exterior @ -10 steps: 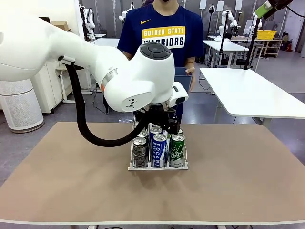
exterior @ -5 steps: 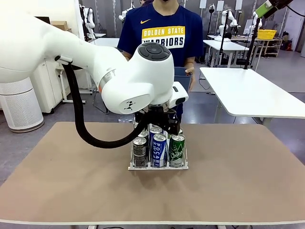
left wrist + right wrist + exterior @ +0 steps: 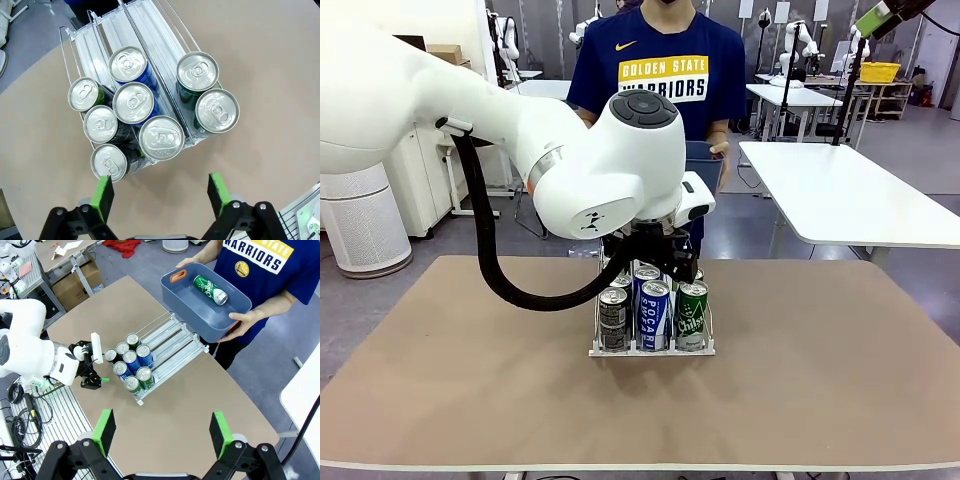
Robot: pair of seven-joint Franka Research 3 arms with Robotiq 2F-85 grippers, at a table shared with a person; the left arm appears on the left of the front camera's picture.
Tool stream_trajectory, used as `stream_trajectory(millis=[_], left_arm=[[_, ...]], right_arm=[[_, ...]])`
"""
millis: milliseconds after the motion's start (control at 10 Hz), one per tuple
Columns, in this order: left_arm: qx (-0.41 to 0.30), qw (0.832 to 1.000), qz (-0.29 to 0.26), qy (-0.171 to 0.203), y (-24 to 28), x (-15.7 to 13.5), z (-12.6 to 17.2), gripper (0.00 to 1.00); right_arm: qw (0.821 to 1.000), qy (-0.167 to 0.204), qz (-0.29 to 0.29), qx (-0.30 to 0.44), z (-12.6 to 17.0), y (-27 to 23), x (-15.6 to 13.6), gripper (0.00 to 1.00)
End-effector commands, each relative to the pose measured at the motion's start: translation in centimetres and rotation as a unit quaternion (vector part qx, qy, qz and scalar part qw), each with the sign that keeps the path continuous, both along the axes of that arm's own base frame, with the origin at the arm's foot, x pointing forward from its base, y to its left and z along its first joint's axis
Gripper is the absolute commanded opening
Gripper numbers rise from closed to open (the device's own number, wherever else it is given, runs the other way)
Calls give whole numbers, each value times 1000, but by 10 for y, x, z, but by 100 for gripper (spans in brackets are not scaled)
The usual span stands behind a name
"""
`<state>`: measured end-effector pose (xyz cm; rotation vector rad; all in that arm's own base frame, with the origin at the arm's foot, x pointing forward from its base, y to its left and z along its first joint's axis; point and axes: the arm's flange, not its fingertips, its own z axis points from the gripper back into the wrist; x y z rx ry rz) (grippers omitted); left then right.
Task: Fill the beverage cans into the dispenser.
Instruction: Pick up the Sprite handed by the human.
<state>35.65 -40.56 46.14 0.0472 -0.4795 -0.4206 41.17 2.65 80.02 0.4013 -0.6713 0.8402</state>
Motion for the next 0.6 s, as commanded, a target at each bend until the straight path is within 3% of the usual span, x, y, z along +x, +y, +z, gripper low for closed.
stream_trajectory(millis=[0,500], left_arm=[[5,1000,-3,4,-1,3,1,100],[0,1000,0,0,0,0,0,100]], right_arm=[[1000,0,1,0,0,0,-1,100],[1000,0,1,0,0,0,-1,100]])
